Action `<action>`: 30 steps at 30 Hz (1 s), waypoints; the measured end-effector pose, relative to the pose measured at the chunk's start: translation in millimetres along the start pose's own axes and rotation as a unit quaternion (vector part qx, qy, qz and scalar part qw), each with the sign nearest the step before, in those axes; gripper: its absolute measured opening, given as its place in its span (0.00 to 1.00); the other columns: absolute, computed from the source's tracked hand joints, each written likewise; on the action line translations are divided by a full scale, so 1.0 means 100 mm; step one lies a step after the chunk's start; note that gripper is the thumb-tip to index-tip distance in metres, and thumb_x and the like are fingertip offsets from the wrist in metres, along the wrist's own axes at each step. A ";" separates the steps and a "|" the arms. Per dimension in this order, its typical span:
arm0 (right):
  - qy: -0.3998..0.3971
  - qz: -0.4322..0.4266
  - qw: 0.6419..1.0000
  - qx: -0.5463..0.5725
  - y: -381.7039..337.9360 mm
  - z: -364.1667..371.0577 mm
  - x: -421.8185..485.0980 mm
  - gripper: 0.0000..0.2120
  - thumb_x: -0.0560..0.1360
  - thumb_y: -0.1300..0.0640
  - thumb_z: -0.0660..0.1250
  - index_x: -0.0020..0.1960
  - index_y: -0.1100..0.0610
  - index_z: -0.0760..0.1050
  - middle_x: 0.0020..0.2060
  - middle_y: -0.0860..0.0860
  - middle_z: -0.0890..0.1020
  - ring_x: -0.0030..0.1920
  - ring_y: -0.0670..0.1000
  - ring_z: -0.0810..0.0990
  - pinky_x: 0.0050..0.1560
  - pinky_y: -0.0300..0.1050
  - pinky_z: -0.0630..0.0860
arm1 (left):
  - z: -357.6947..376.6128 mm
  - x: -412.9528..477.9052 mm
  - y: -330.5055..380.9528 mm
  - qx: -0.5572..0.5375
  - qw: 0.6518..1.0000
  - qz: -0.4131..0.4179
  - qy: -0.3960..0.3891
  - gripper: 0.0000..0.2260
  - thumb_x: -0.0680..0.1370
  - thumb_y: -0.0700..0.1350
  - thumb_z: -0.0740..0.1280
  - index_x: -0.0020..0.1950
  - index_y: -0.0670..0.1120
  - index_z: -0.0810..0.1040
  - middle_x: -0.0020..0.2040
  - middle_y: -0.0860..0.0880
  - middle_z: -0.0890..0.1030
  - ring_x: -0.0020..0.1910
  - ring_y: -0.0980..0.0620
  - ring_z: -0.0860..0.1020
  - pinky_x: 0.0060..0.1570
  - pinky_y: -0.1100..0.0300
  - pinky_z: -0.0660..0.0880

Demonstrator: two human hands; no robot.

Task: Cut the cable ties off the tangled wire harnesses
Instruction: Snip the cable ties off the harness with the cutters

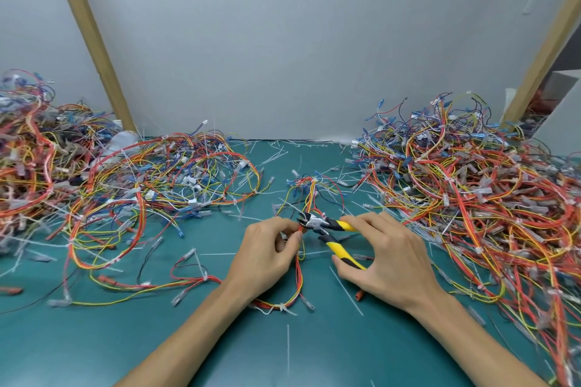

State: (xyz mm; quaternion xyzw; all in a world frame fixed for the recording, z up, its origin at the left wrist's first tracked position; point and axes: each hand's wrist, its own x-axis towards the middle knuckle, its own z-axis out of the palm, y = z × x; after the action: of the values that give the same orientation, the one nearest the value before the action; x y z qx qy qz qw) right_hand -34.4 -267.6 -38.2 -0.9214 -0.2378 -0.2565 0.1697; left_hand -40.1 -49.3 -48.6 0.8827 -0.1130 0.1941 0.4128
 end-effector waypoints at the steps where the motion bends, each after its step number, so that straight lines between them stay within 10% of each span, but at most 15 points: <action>1: 0.005 -0.002 1.000 -0.002 0.00 0.00 0.00 0.24 0.66 0.38 0.69 0.58 0.48 0.79 0.48 0.43 0.80 0.48 0.47 0.78 0.44 0.44 0.77 | 0.00 0.00 0.00 0.002 1.000 0.001 0.000 0.04 0.76 0.40 0.69 0.43 0.47 0.82 0.23 0.59 0.72 0.25 0.58 0.70 0.30 0.73 0.63; 18: -0.036 0.004 0.999 0.000 0.00 -0.05 0.00 0.22 0.67 0.38 0.68 0.57 0.46 0.80 0.45 0.41 0.81 0.46 0.46 0.79 0.38 0.42 0.76 | -0.01 -0.01 0.05 0.028 1.000 0.006 0.011 0.04 0.75 0.38 0.69 0.44 0.46 0.83 0.25 0.59 0.72 0.26 0.59 0.72 0.31 0.74 0.63; 24: -0.130 0.018 0.991 0.004 0.07 0.01 0.00 0.27 0.77 0.40 0.63 0.73 0.48 0.67 0.60 0.42 0.75 0.60 0.46 0.71 0.58 0.39 0.68 | -0.01 -0.02 0.02 0.001 1.000 -0.015 0.015 0.04 0.76 0.41 0.69 0.45 0.48 0.83 0.24 0.52 0.73 0.26 0.57 0.69 0.32 0.72 0.64; 30: -0.121 0.059 0.989 0.067 -0.10 0.06 -0.04 0.19 0.76 0.33 0.52 0.58 0.43 0.68 0.44 0.40 0.72 0.47 0.45 0.71 0.45 0.43 0.68 | 0.01 -0.04 0.02 -0.174 0.975 -0.137 -0.012 0.07 0.79 0.50 0.68 0.44 0.51 0.83 0.23 0.51 0.75 0.23 0.55 0.72 0.28 0.66 0.67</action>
State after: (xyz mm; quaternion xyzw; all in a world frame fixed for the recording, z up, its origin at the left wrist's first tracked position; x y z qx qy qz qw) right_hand -40.0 -258.3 -43.3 -0.9446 -0.2183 -0.1157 0.2161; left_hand -44.1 -51.1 -49.2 0.8069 -0.0284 0.1026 0.5811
